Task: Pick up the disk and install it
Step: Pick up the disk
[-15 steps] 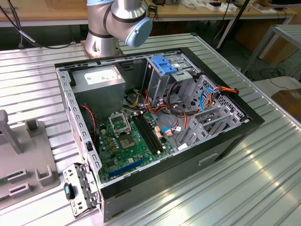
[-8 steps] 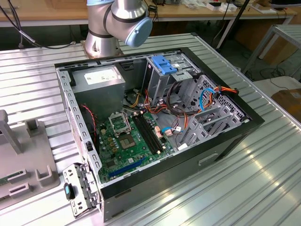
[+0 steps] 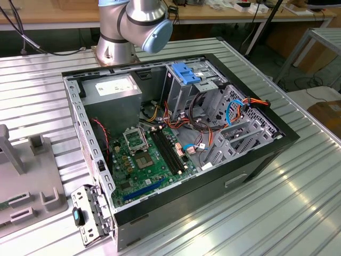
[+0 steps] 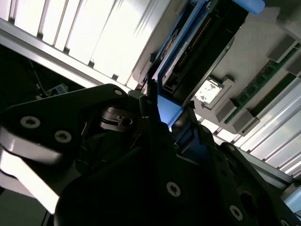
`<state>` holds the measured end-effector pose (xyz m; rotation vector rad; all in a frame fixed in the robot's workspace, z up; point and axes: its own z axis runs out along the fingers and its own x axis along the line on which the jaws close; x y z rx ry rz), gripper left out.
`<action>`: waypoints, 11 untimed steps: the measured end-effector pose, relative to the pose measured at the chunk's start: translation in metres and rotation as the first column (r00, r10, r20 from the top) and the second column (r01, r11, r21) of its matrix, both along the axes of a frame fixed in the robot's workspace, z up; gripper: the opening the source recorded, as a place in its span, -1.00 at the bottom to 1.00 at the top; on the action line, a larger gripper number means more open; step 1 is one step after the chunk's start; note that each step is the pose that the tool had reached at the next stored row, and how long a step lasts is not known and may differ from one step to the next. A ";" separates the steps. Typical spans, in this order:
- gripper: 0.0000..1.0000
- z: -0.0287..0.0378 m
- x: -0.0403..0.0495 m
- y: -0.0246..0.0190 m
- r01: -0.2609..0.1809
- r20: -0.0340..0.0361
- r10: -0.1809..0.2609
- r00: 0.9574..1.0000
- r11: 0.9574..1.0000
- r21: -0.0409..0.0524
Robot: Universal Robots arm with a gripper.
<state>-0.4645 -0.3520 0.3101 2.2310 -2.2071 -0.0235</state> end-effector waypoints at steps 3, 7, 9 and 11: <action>-0.27 -0.0003 0.0000 0.0000 0.000 0.000 0.000 1.000 1.000 0.000; -0.27 -0.0005 0.0000 0.0000 -0.001 0.000 0.001 1.000 1.000 0.000; -0.27 -0.0005 0.0000 0.0000 -0.001 0.000 0.001 1.000 1.000 0.000; -0.27 -0.0006 0.0000 0.0000 -0.001 0.000 0.001 1.000 1.000 0.000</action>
